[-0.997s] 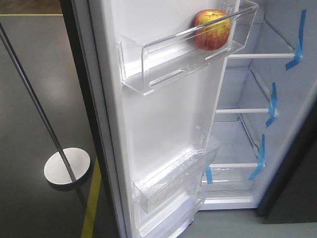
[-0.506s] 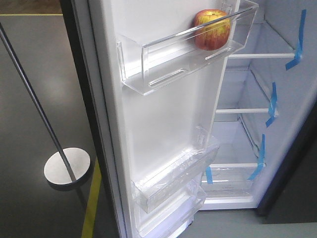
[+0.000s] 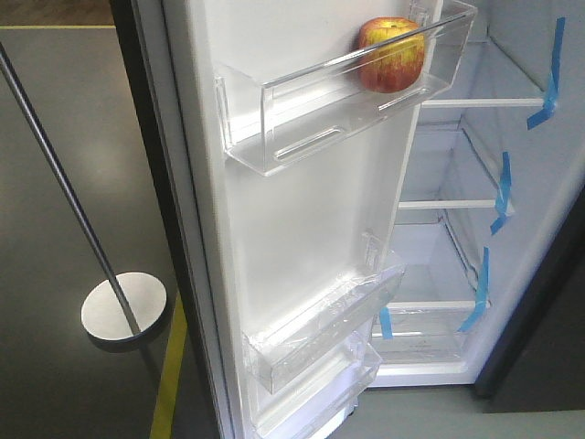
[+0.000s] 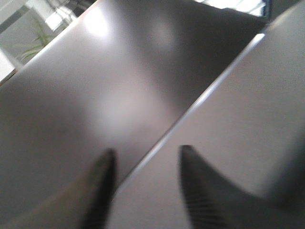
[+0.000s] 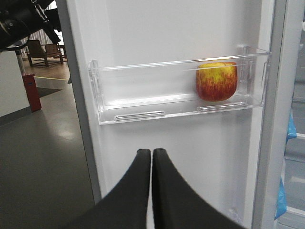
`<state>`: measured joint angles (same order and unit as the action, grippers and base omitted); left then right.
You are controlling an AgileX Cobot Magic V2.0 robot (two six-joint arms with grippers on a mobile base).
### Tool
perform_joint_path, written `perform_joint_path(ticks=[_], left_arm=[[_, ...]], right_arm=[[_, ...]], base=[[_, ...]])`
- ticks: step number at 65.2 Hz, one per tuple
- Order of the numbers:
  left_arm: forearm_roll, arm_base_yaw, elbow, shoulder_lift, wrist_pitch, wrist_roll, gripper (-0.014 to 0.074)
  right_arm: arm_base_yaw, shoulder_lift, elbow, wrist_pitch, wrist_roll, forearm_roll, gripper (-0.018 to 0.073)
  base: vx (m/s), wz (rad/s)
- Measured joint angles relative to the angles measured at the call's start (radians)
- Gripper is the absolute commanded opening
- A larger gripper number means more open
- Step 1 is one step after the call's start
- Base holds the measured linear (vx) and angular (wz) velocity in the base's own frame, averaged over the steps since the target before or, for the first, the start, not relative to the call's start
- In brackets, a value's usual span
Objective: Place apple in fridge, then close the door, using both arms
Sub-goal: 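Push the refrigerator door closed with the left gripper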
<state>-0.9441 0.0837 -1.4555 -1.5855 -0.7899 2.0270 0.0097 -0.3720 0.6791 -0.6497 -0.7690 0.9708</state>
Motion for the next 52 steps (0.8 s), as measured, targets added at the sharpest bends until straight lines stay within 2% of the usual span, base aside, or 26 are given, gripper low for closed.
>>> perform_joint_path(ticks=[10,22,32,43,52], left_arm=[[-0.03,-0.016,-0.057,-0.081,-0.094,0.058,0.0463],[-0.142,-0.079,-0.134,-0.141,-0.126,0.1,0.0463],[-0.157,-0.105,-0.165,-0.15,-0.123,0.109,0.0463],[-0.157,-0.137,-0.168,-0.15,-0.183,0.115,0.0461],[-0.155,-0.204,-0.168,-0.15,-0.23,0.127,0.0461]], right_arm=[[0.0,0.0,0.0,-0.031,-0.003,-0.001,0.0004],[0.0,0.0,0.0,-0.046,-0.004,-0.002,0.0009],[0.0,0.0,0.0,-0.058,-0.004,-0.003,0.0012],[0.0,0.0,0.0,-0.062,-0.004,-0.003,0.0015],[0.0,0.0,0.0,-0.062,-0.004,-0.004,0.0015]], base=[[0.0,0.0],[0.0,0.0],[0.0,0.0],[0.0,0.0],[0.0,0.0]])
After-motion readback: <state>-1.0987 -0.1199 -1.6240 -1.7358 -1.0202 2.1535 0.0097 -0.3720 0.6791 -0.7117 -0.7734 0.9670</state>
